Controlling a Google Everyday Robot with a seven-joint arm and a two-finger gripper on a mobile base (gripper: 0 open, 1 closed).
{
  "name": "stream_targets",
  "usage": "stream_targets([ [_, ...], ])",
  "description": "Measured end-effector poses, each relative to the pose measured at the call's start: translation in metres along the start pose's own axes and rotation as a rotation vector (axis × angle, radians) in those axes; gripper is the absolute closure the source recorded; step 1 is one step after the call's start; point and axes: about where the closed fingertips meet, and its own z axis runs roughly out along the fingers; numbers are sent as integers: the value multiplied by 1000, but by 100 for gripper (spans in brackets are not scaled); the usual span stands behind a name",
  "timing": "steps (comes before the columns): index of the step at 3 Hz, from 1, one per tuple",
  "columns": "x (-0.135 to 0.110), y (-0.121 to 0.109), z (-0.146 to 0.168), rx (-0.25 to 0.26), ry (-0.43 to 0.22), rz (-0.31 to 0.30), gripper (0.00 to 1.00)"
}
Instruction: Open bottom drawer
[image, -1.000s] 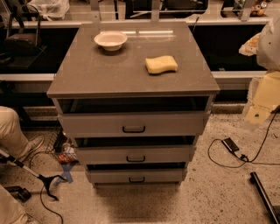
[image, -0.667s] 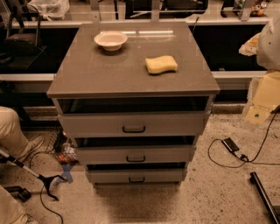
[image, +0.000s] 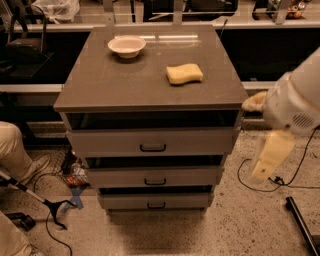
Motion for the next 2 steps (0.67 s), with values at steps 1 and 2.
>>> stream_targets([
  [1,-2,22,89,-120,-169,31,0],
  [2,-6,24,105,-138,-202,46,0],
])
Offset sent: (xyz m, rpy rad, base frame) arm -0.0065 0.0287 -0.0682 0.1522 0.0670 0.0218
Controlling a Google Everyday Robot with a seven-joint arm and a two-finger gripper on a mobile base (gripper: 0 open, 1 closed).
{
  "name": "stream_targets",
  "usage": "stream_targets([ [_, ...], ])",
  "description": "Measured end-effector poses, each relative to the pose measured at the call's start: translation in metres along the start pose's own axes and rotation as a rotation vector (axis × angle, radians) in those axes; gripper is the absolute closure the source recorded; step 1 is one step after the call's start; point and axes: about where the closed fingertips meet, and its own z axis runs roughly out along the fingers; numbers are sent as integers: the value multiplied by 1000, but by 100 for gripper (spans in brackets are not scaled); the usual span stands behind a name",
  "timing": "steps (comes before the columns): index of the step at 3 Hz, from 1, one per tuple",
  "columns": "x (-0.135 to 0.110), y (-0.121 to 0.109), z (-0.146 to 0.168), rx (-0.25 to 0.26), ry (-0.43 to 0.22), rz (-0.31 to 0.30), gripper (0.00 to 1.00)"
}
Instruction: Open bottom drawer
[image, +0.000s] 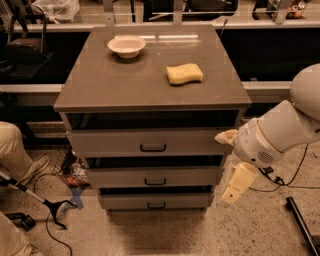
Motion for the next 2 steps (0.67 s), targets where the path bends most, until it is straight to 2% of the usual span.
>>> stream_targets([
  [1,0,0,0,0,0,0,0],
  [2,25,-6,26,28,24,37,0],
])
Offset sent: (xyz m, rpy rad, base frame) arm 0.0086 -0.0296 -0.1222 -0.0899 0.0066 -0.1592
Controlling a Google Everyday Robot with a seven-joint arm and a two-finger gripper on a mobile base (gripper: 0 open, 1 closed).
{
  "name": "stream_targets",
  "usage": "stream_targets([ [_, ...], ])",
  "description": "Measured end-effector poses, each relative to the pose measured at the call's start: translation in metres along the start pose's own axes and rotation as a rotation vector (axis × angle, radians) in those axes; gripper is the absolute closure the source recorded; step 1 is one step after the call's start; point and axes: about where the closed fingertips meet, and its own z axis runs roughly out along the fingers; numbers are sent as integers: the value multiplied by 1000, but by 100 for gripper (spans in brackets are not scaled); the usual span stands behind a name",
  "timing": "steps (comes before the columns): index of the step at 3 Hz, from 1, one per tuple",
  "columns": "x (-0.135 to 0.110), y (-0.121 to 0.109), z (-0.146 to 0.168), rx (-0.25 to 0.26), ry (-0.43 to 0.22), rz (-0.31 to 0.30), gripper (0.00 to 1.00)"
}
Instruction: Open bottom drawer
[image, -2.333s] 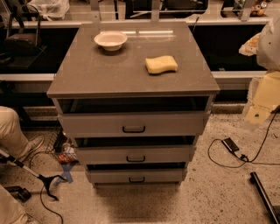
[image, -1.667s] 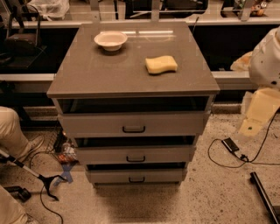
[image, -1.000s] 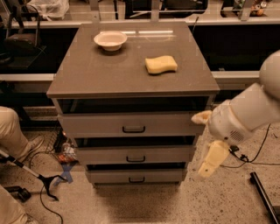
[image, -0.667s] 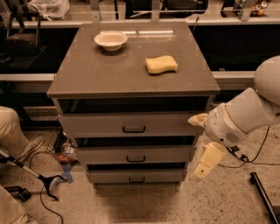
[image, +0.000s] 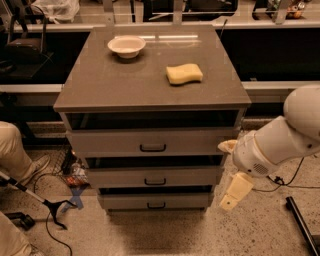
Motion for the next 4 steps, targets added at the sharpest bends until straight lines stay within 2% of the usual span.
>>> stream_targets([
  [1,51,-5,71,1,39,24,0],
  [2,92,-11,157,-28,40,69,0],
  [3,112,-17,232,-103,-12,176,0],
  [4,129,3,266,-178,-21,216,0],
])
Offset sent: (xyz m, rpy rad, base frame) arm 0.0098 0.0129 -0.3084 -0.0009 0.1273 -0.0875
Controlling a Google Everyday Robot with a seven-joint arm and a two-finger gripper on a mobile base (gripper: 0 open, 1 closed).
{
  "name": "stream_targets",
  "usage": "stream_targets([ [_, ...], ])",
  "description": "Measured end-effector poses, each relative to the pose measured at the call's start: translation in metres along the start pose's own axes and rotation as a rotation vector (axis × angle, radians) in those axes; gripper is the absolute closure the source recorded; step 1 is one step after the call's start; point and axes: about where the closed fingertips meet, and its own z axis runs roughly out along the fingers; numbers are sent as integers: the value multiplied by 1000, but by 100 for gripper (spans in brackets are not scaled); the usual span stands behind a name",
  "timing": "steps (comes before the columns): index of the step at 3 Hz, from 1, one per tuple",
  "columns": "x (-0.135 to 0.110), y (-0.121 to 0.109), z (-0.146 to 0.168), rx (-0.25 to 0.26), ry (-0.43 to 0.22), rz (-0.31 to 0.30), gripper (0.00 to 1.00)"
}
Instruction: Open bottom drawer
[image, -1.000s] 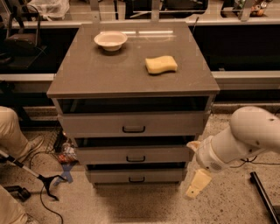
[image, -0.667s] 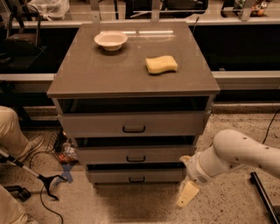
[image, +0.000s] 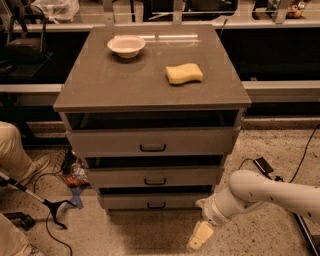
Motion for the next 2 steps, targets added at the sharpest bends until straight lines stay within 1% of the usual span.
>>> stream_targets([
  [1,0,0,0,0,0,0,0],
  [2,7,-5,9,-14,-29,-15,0],
])
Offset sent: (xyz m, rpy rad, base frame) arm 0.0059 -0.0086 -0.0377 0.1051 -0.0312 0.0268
